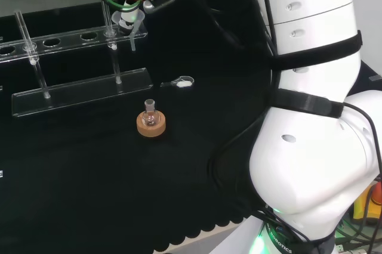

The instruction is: Pick up the funnel from the transparent funnel stand.

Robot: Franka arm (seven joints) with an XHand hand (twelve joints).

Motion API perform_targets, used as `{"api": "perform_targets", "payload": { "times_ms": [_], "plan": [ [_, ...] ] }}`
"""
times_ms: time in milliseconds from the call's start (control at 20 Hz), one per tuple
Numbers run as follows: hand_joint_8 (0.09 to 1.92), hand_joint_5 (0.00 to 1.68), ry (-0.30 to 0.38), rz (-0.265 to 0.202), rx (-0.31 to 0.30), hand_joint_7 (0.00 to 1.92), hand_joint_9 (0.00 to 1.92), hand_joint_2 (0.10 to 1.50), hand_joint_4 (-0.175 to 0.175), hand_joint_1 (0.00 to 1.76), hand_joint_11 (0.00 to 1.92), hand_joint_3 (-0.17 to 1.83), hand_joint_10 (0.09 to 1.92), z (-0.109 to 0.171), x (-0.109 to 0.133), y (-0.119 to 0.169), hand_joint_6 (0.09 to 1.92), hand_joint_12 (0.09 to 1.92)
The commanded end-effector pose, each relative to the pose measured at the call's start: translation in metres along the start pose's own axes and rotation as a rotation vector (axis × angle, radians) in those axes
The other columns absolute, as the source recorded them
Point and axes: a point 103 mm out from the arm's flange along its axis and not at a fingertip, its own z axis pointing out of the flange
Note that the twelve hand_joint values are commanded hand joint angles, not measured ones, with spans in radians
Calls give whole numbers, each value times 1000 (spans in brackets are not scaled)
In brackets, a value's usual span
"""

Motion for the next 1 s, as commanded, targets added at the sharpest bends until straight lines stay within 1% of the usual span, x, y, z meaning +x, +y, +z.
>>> {"api": "perform_targets", "payload": {
  "times_ms": [50, 250, 450, 550, 650, 700, 800, 900, 1000],
  "plan": [
    [584, 151, -2, -4, 10, 0, 219, 686, -95, 698, 400, 371, 856, 3, 0, 3, 87, 1434],
    [693, 180, -16, -7, 9, 9, 342, 664, -98, 701, 401, 425, 768, 4, 2, 4, 87, 1437],
    [719, 260, -63, -1, -8, 151, 527, 649, -99, 712, 406, 478, 662, 2, 4, 5, 87, 1430],
    [699, 360, -90, 9, -36, 284, 648, 650, -91, 724, 419, 499, 607, 1, 4, 4, 87, 1411],
    [678, 430, -135, 26, -78, 374, 711, 654, -83, 732, 429, 511, 565, -1, 5, 1, 87, 1397],
    [666, 547, -159, 35, -106, 472, 786, 669, -65, 757, 459, 523, 542, -3, 6, 0, 94, 1379],
    [626, 770, -186, 54, -165, 655, 939, 699, -22, 811, 536, 557, 474, -9, 5, -6, 253, 1332],
    [597, 875, -205, 63, -204, 766, 1043, 715, 8, 844, 596, 587, 417, -21, 3, -14, 398, 1294],
    [589, 914, -206, 71, -223, 814, 1089, 726, 21, 860, 627, 603, 396, -40, -1, -25, 463, 1278]
  ]
}}
